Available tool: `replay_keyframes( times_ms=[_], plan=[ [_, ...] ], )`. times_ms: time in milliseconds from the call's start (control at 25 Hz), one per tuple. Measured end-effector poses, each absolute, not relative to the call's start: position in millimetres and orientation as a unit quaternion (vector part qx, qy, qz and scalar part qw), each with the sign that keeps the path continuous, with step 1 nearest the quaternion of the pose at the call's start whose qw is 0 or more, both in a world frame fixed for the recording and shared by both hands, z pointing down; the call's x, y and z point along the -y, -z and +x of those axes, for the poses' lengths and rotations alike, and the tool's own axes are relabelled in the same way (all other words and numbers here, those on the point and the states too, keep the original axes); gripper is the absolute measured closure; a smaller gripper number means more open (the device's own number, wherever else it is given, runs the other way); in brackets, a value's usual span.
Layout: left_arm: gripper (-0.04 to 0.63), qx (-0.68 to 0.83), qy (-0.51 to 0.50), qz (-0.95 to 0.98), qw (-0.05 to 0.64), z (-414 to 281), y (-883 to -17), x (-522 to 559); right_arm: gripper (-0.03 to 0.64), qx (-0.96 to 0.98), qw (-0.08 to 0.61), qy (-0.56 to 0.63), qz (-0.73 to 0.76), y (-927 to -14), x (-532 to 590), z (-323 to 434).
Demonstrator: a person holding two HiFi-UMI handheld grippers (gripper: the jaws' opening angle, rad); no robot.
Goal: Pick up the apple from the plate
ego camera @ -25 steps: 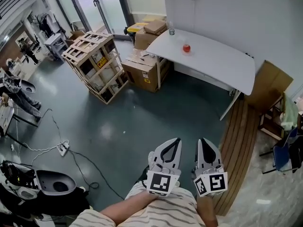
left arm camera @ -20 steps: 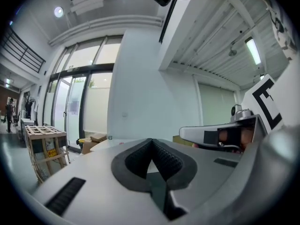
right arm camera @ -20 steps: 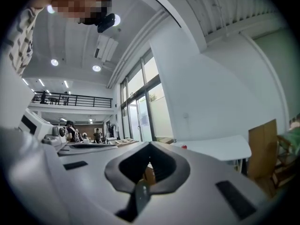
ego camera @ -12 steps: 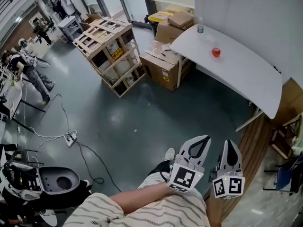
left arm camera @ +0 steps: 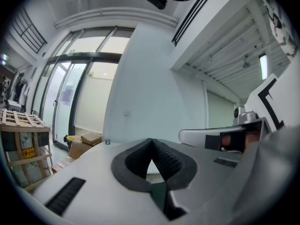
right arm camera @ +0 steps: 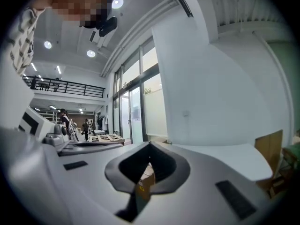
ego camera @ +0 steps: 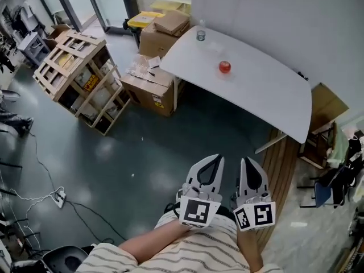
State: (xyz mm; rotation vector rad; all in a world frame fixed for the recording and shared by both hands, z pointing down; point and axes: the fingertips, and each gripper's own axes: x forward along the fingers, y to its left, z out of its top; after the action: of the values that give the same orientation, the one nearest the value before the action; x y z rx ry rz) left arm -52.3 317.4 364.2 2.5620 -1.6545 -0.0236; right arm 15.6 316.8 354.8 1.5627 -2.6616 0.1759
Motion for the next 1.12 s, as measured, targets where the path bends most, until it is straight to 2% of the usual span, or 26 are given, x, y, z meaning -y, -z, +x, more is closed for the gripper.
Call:
replay_keyframes(
  times_ms=[240, 640, 840, 1120],
  plan=[
    [0.592, 0.54, 0.013, 0.839, 0.068, -56.7, -381.8, -238.3, 0.612, 0.855, 0.047, -0.063, 0.513, -370.2, -238.2, 12.3],
    [0.592, 0.569, 0.002, 0.822, 0.028, -39.9, -385.0, -46.8, 0.612, 0.867, 0.017, -0.051, 0.495, -381.4, -42.9, 36.3],
    [0.592, 0.581, -0.002, 0.813, 0.033, -8.6, -381.3, 48.7, 0.612, 0.875, 0.01, -0.047, 0.481, -369.6, 54.7, 66.1],
    [0.592, 0.591, -0.022, 0.806, 0.025, 9.4, -385.2, 132.4, 0.612, 0.889, 0.007, -0.061, 0.455, -380.1, 145.9, 72.3]
  ],
)
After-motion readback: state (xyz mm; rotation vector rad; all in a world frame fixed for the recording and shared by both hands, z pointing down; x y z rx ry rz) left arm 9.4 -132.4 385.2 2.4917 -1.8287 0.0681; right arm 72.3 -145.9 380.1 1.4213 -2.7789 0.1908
